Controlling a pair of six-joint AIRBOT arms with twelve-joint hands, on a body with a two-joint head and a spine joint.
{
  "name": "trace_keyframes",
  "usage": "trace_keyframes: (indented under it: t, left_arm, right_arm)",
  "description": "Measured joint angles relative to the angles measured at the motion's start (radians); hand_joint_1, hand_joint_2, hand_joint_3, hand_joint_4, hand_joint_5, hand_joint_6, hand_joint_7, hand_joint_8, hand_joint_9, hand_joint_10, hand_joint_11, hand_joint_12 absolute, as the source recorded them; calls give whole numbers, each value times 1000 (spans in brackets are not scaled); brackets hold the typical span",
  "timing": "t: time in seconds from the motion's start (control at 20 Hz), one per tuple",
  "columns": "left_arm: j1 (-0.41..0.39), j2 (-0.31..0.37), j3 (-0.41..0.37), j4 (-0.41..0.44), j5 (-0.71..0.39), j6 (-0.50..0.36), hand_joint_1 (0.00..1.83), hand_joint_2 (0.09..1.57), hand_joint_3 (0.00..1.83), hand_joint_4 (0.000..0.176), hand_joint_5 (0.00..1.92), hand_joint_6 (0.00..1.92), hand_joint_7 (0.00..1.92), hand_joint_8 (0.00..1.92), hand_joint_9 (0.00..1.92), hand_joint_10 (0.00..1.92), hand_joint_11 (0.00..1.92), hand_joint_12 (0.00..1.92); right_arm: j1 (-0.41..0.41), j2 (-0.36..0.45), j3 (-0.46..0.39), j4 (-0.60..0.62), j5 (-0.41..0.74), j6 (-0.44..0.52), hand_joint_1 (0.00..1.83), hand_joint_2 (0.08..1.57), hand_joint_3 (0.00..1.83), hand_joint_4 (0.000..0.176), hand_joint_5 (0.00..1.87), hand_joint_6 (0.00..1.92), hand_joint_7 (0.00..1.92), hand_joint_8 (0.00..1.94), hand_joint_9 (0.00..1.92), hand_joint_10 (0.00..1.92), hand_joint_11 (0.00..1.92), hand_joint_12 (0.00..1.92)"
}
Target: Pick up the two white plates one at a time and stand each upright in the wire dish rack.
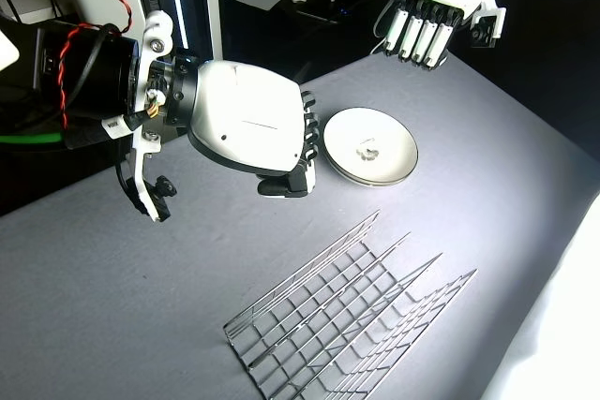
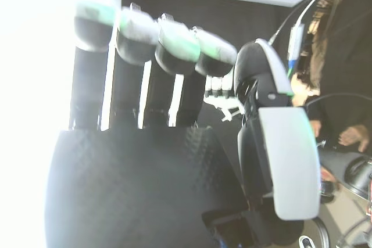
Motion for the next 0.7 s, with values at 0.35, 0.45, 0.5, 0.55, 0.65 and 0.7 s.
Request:
trace_keyframes:
  t: [0.35, 0.45, 0.5, 0.55, 0.65, 0.7]
  left_arm:
    - [0, 0, 2, 16, -13, -43, 0, 1063, 38, 0, 0, 0, 0, 0, 0, 0, 0, 0]
    - [-2, 0, 5, 50, -13, -44, 0, 1055, 26, 0, 0, 0, 0, 0, 0, 0, 0, 0]
    - [-4, 0, 5, 55, -12, -44, 0, 1050, 22, 0, 0, 0, 0, 0, 0, 0, 0, 0]
    - [-14, -1, 5, 59, -11, -50, 0, 1052, 21, 0, 0, 0, 0, 0, 0, 0, 0, 0]
    - [-23, -6, 5, 83, -12, -72, 0, 1040, 14, 0, 0, 0, 0, 0, 0, 0, 0, 0]
    - [-23, -11, 6, 109, -13, -73, 0, 1039, 13, 0, 0, 0, 0, 0, 0, 0, 0, 0]
  right_arm:
    - [-29, 6, 0, -6, 30, -14, 0, 1231, 16, 0, 0, 0, 0, 0, 0, 0, 1, 0]
    - [-31, 10, 0, -13, 27, -15, 0, 1225, 6, 0, 38, 13, 32, 11, 21, 8, 48, 24]
    - [-31, 10, 0, -6, 31, -15, 0, 1224, 4, 0, 42, 12, 36, 10, 22, 8, 46, 26]
    - [-31, 11, 0, -5, 32, -16, 0, 1224, 4, 0, 41, 10, 36, 9, 21, 6, 41, 25]
    - [-31, 11, -6, -7, 33, -18, 0, 1217, 0, 0, 1, 0, 0, 0, 0, 0, 2, 10]
    - [-31, 10, -6, -7, 37, -18, 0, 1220, 1, 0, 0, 0, 0, 0, 0, 0, 0, 1]
